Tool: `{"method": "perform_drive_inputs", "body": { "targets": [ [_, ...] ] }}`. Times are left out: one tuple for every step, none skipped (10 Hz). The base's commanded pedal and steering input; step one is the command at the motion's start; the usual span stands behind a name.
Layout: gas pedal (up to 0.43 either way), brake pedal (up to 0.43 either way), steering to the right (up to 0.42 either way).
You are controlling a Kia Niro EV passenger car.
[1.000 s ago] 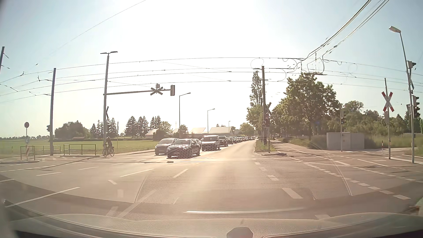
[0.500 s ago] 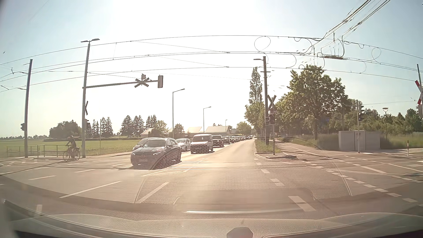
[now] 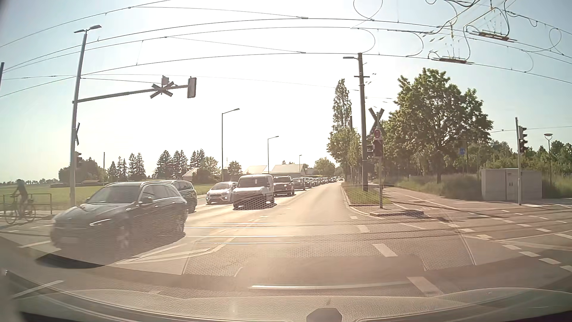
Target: Follow the waypoints while adhering to traffic rules and regulations
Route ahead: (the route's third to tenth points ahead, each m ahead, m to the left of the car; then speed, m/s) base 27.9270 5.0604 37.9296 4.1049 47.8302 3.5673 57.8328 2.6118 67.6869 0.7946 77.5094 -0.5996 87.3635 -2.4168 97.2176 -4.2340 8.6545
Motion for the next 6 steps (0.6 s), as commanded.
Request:
{"method": "perform_drive_inputs", "body": {
  "targets": [
    [0.047,0.000,0.017],
    [0.150,0.000,0.016],
    [0.331,0.000,0.016],
    [0.331,0.000,0.016],
    [0.319,0.000,0.015],
    [0.311,0.000,0.012]
  ]
}}
